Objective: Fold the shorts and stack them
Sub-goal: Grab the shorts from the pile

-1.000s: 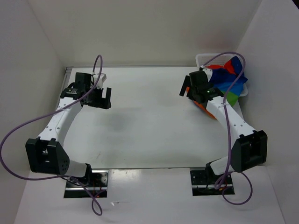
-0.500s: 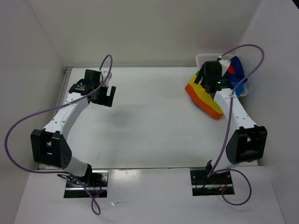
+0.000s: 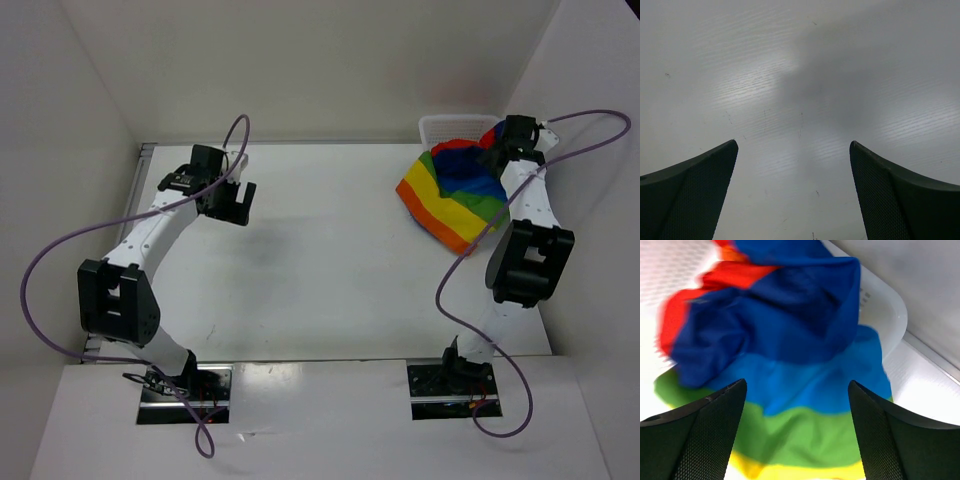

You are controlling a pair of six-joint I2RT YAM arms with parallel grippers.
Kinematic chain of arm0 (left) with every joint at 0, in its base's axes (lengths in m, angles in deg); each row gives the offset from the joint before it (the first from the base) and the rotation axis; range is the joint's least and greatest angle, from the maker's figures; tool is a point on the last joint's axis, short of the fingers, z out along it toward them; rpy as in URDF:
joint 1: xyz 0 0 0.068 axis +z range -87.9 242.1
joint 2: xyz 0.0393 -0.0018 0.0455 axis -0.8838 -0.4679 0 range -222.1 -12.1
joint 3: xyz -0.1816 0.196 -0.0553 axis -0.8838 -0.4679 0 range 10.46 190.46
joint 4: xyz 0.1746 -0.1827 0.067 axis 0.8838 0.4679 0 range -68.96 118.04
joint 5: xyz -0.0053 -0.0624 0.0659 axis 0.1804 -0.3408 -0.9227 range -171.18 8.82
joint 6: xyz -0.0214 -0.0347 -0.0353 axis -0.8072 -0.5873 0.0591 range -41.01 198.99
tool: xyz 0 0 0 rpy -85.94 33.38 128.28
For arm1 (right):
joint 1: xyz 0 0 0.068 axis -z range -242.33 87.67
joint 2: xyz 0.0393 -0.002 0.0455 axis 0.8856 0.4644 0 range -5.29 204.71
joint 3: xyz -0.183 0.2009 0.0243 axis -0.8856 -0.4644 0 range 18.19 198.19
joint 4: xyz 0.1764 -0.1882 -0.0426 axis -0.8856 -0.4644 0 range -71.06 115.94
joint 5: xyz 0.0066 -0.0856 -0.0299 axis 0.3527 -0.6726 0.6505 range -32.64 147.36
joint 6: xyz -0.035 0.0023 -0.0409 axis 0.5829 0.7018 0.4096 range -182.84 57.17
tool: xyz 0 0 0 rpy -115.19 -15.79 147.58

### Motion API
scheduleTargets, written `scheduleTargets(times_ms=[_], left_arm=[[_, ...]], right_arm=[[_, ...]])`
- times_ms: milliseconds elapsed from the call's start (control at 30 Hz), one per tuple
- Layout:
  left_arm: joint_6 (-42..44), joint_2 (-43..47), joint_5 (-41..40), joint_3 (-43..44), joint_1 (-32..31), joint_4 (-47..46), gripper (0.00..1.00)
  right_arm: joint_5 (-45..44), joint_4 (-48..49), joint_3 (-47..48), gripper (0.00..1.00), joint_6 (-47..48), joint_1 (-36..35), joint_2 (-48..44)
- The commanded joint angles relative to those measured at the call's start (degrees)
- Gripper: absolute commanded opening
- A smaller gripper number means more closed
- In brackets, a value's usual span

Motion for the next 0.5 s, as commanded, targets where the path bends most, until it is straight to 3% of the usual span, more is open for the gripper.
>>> scheduleTargets(times_ms=[0,100,200,333,367,467], left_arm=[[0.2,-0.6,1.7,3.0,-0.2,-1.8,0.99],[0.2,-1.1,1.7,3.0,-0.2,-1.8,0.99],[0.2,-1.1,1.7,3.0,-0.2,-1.8,0.99],[0.2,-1.7,1.2,3.0,-0.2,-1.8,0.99],[0.2,-1.7,1.2,2.4,-0.2,-1.8,0.99],[0.2,-2.3,1.2,2.4,-0.2,-1.8,0.99]], right_arm=[[-0.4,-3.1,5.2,0.85,-1.3,0.3,4.4],[-2.0,-4.2,7.6,0.79,-2.1,1.4,7.8],[-3.4,-4.2,8.2,0.67,-2.1,1.9,9.1],[-4.0,-3.4,8.2,0.30,-3.2,1.9,8.6],[-4.0,-2.9,8.2,0.15,-3.2,1.1,7.8],[-4.5,-2.9,8.2,0.00,-3.2,-1.0,5.6]])
